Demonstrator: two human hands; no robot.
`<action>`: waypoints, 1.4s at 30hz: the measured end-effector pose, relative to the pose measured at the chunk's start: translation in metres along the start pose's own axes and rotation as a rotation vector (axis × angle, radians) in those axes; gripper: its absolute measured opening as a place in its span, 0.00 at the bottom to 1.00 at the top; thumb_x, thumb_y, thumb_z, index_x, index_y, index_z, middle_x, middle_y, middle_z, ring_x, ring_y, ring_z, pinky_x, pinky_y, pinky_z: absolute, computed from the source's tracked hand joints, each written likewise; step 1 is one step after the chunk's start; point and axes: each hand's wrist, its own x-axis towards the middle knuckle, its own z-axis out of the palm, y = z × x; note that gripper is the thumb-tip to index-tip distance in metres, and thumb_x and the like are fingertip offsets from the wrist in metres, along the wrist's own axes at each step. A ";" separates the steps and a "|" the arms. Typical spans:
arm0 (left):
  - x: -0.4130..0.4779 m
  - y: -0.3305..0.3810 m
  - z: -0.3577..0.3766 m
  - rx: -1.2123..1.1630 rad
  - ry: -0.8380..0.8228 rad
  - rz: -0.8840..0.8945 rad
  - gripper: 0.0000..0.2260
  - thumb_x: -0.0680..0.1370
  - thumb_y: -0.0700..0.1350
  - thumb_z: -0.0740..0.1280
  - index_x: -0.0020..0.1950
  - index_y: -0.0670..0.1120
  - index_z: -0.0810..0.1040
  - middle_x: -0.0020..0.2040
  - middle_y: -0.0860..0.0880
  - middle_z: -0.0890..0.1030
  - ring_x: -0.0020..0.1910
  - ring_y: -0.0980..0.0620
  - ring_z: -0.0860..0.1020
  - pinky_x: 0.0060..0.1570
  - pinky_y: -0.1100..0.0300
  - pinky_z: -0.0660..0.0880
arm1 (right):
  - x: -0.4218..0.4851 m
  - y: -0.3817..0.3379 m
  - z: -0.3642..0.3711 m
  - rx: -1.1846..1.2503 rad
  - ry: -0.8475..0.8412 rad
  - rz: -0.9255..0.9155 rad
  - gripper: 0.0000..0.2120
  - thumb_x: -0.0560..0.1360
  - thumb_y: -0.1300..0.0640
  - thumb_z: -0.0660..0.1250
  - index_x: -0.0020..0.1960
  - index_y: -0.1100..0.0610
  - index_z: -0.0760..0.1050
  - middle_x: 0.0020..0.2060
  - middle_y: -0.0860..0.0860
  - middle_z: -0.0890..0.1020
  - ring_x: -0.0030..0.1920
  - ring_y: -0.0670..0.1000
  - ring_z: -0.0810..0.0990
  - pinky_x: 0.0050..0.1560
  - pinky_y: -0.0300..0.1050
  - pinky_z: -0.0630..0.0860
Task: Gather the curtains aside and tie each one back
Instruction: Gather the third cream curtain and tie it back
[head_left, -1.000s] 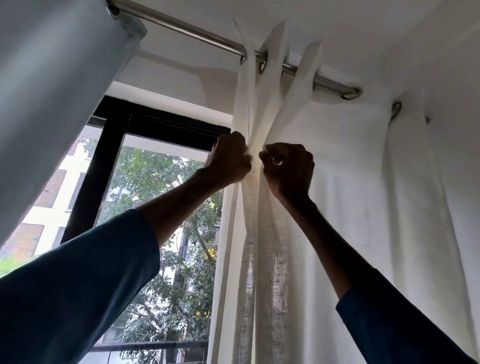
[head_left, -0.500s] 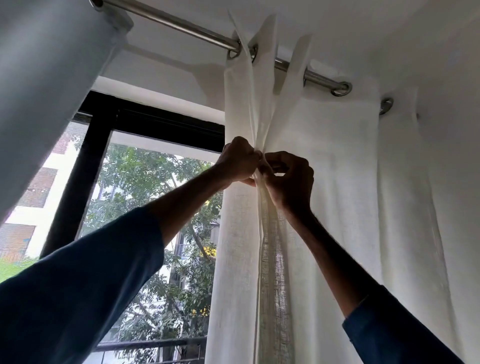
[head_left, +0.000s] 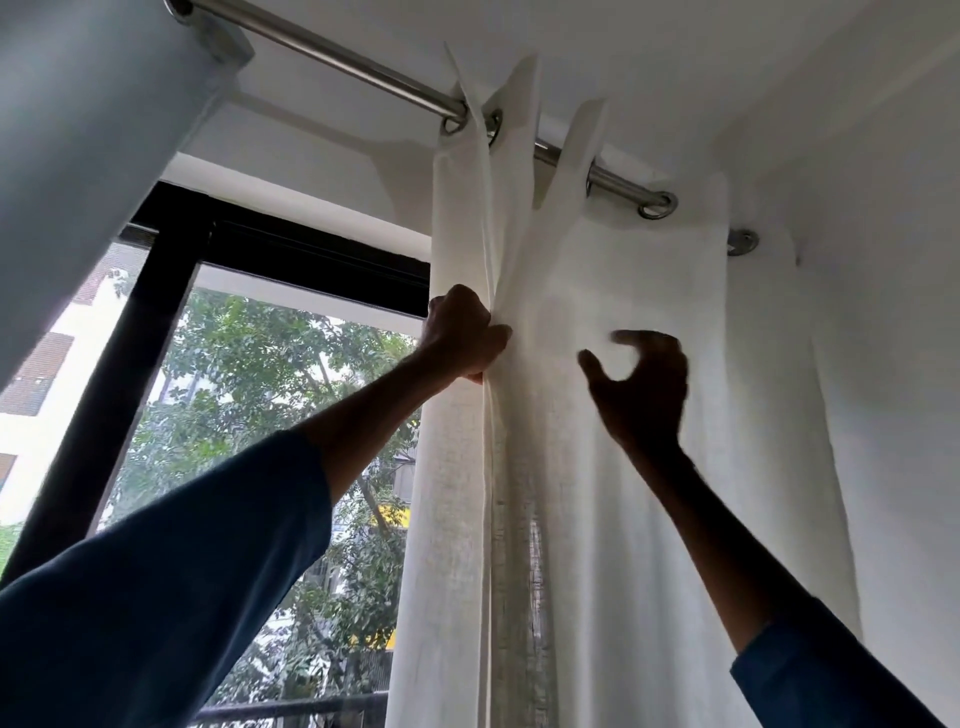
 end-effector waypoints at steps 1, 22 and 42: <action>0.001 -0.001 -0.001 0.019 -0.002 0.017 0.14 0.75 0.41 0.70 0.37 0.30 0.81 0.35 0.34 0.83 0.29 0.43 0.83 0.27 0.48 0.82 | 0.008 0.015 -0.003 -0.091 -0.001 0.130 0.32 0.72 0.43 0.76 0.67 0.61 0.74 0.67 0.59 0.74 0.69 0.60 0.71 0.69 0.56 0.68; 0.004 -0.008 -0.010 0.244 0.021 0.166 0.18 0.76 0.44 0.69 0.28 0.39 0.73 0.25 0.45 0.74 0.30 0.43 0.81 0.37 0.51 0.82 | 0.012 -0.050 0.028 0.095 -0.127 0.050 0.05 0.72 0.56 0.74 0.48 0.54 0.84 0.46 0.52 0.88 0.48 0.52 0.86 0.49 0.39 0.75; -0.006 -0.012 0.011 0.473 0.035 0.341 0.10 0.77 0.44 0.66 0.40 0.45 0.67 0.55 0.38 0.77 0.54 0.35 0.77 0.42 0.54 0.68 | -0.033 -0.065 0.012 0.309 -0.095 -0.005 0.03 0.74 0.59 0.73 0.47 0.59 0.83 0.39 0.48 0.86 0.39 0.46 0.85 0.49 0.49 0.83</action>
